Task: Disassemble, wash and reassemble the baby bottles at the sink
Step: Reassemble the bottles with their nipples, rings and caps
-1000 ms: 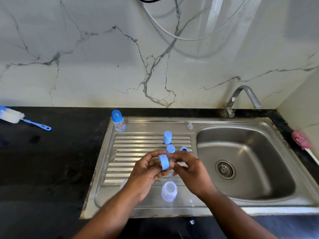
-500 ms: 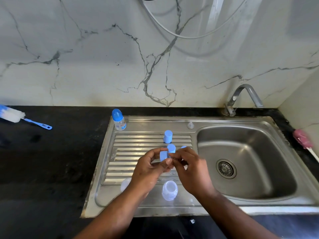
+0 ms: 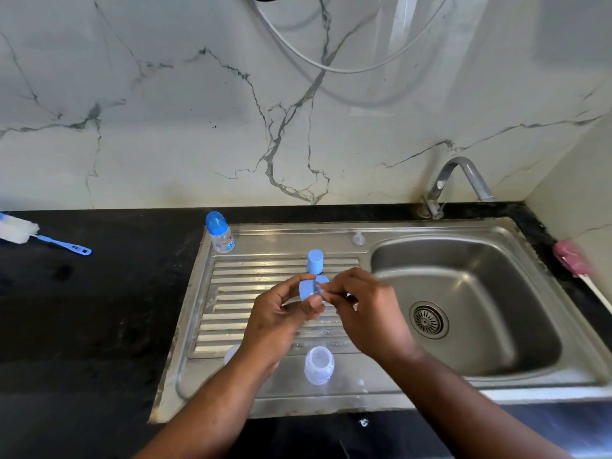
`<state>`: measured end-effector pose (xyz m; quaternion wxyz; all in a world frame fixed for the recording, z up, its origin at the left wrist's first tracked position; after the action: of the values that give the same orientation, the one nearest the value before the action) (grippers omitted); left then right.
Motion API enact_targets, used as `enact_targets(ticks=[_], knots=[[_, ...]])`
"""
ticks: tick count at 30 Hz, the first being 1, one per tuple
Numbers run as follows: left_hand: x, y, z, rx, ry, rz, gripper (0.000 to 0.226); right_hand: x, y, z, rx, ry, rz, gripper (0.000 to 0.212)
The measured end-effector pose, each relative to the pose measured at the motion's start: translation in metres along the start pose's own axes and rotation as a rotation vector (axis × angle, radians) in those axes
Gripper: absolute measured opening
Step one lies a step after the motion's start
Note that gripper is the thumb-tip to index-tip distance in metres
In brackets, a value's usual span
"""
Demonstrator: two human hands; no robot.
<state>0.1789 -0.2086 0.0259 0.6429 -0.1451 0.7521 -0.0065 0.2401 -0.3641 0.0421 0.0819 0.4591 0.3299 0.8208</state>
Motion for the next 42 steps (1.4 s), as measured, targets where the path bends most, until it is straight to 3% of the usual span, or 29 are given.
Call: enact_targets(ticks=[3, 7, 9, 13, 16, 19, 23, 30, 34, 37, 42], knots=[[-0.001, -0.004, -0.001, -0.021, -0.006, 0.007, 0.042, 0.0, -0.001, -0.003, -0.045, 0.058, -0.027, 0.011], [-0.003, -0.001, -0.002, 0.066, 0.039, -0.055, 0.035, 0.004, 0.013, 0.007, 0.069, -0.333, 0.366, 0.012], [-0.005, 0.001, -0.001, 0.123, 0.057, -0.117, 0.032, 0.004, 0.016, 0.01, 0.132, -0.37, 0.459, 0.008], [-0.007, 0.003, -0.002, 0.126, 0.101, -0.187, 0.034, 0.007, 0.015, 0.009, 0.118, -0.263, 0.469, 0.016], [-0.003, 0.004, -0.005, 0.117, 0.142, -0.182, 0.039, 0.008, 0.013, 0.003, 0.173, -0.059, 0.349, 0.032], [0.0, 0.003, -0.008, 0.12, 0.165, -0.136, 0.042, 0.005, 0.008, -0.003, 0.159, 0.065, 0.264, 0.025], [0.0, 0.004, -0.011, 0.162, 0.167, -0.054, 0.051, 0.0, 0.014, -0.004, 0.169, 0.021, 0.3, 0.018], [0.007, 0.001, -0.01, 0.232, 0.194, -0.035, 0.044, -0.01, 0.021, -0.007, 0.257, -0.036, 0.363, 0.021], [0.025, 0.006, -0.009, 0.254, 0.131, 0.243, 0.042, -0.025, 0.023, -0.015, 0.253, -0.154, 0.401, 0.023], [0.048, 0.014, -0.009, 0.247, 0.113, 0.48, 0.061, -0.037, 0.026, -0.021, 0.227, -0.237, 0.41, 0.022], [0.076, 0.018, -0.014, 0.417, 0.085, 0.886, 0.087, -0.046, 0.03, -0.03, 0.222, -0.305, 0.413, 0.021]])
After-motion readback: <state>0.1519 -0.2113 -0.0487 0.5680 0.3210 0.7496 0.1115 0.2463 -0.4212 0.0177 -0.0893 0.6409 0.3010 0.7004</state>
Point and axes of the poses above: each hand's wrist, its own z-axis towards the middle knuckle, its own y-axis out of the back of the hand, x = y × z, the point moved 2 cm from there along z, towards the middle knuckle, and after that the axes turned 4 degrees about x, right-handed, at the moved point
